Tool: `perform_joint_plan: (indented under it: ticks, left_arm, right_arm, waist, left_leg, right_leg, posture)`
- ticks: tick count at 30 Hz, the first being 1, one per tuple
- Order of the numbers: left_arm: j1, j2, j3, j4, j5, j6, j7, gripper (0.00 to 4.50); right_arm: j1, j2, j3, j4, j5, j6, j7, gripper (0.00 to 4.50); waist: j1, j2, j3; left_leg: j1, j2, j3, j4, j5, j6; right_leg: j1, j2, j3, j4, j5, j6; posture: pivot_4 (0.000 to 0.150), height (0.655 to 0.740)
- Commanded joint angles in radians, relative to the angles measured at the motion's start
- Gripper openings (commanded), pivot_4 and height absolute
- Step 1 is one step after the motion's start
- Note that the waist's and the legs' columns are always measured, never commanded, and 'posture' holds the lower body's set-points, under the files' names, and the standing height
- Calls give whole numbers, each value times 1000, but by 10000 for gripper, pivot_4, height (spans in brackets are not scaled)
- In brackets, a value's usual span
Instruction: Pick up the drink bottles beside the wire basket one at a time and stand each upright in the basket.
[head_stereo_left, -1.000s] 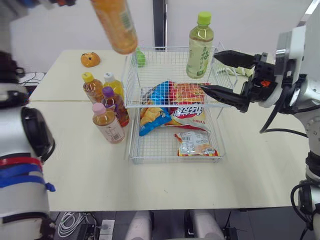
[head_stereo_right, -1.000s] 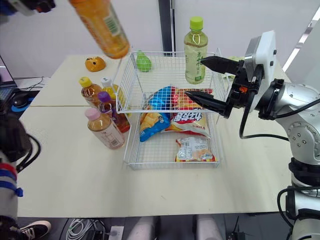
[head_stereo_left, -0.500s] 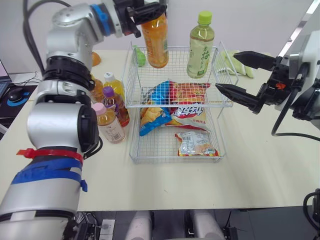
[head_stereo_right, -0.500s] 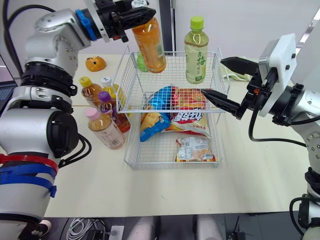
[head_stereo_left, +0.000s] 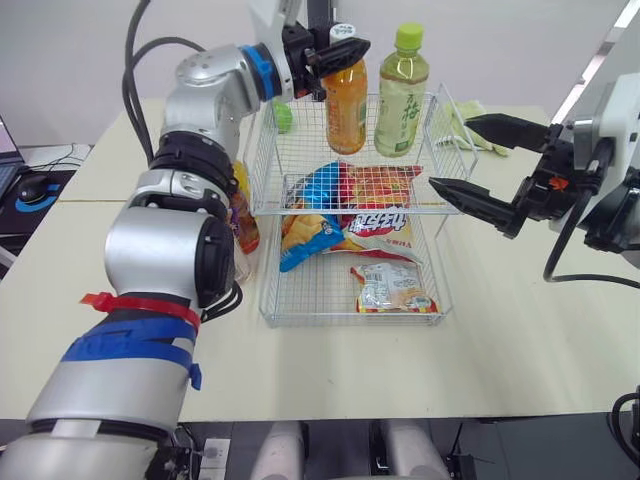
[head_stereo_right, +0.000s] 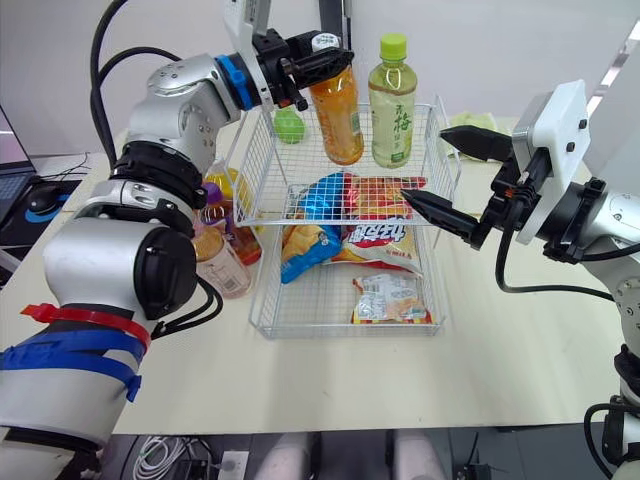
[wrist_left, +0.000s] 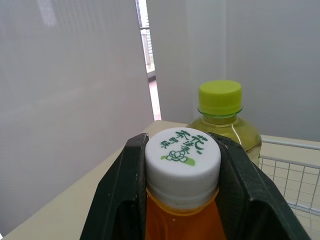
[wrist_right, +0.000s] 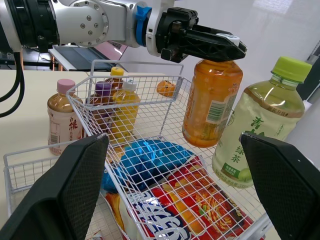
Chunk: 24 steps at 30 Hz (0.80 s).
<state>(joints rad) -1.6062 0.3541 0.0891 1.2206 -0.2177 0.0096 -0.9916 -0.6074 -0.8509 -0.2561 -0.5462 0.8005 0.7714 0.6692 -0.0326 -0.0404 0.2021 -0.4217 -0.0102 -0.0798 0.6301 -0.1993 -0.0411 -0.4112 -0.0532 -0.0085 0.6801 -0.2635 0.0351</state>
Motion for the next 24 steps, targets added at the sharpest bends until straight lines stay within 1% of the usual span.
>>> perform_joint_plan:
  ticks: [1,9,11,12,17,18,19,21,24]
  left_arm:
    - [-59,-7,31,-16,3,-39,20,13765]
    - [-60,-16,37,-10,13,-33,18,13765]
    - [-59,-16,43,-13,9,-23,4,21191]
    - [-59,-16,46,-14,9,-21,-2,23436]
    - [-71,-9,66,-24,2,-8,-22,38641]
    - [-73,-4,69,-28,1,-5,-27,42382]
    - [-75,1,72,-33,0,0,-33,44780]
    - [-78,18,78,-46,1,7,-41,44780]
    - [-65,80,86,-98,-3,35,-61,44780]
  right_arm:
    - [-5,-15,-39,-34,13,-9,-16,45000]
    - [-1,-22,-40,-42,26,-7,-26,45000]
    - [-2,-22,-38,-40,27,-8,-27,45000]
    - [-3,-22,-37,-39,27,-9,-26,45000]
    - [-10,-12,-22,-30,21,-17,-24,45000]
    - [-12,-10,-19,-29,20,-19,-22,45000]
    - [-13,-8,-17,-26,20,-21,-20,45000]
    - [-20,-5,-9,-15,16,-28,-11,45000]
    - [-43,6,19,14,3,-46,11,45000]
  waist:
    - [0,0,0]
    - [1,0,0]
    - [1,0,0]
    - [1,0,0]
    - [1,0,0]
    - [1,0,0]
    - [1,0,0]
    - [0,0,0]
    - [-4,0,0]
  left_leg:
    - [0,0,0,0,0,0]
    - [0,-2,0,0,0,0]
    - [0,-2,0,0,0,0]
    - [0,-2,0,0,0,0]
    - [0,-2,0,0,0,0]
    - [0,-2,0,0,0,0]
    - [0,-2,0,0,0,0]
    - [0,-2,0,0,0,0]
    - [1,-2,0,0,0,0]
  right_leg:
    - [0,0,0,0,0,0]
    - [0,0,0,0,0,0]
    - [0,0,0,0,0,0]
    - [0,0,0,0,0,0]
    - [0,0,0,0,0,0]
    - [0,0,0,0,0,0]
    - [0,0,0,0,0,0]
    - [0,0,0,0,0,0]
    - [0,0,0,0,0,0]
  posture:
    - [1500,7400]
    - [1500,7400]
    - [1500,7400]
    - [1500,7400]
    - [1500,7400]
    - [1500,7400]
    - [1500,7400]
    - [1500,7400]
    - [1500,7400]
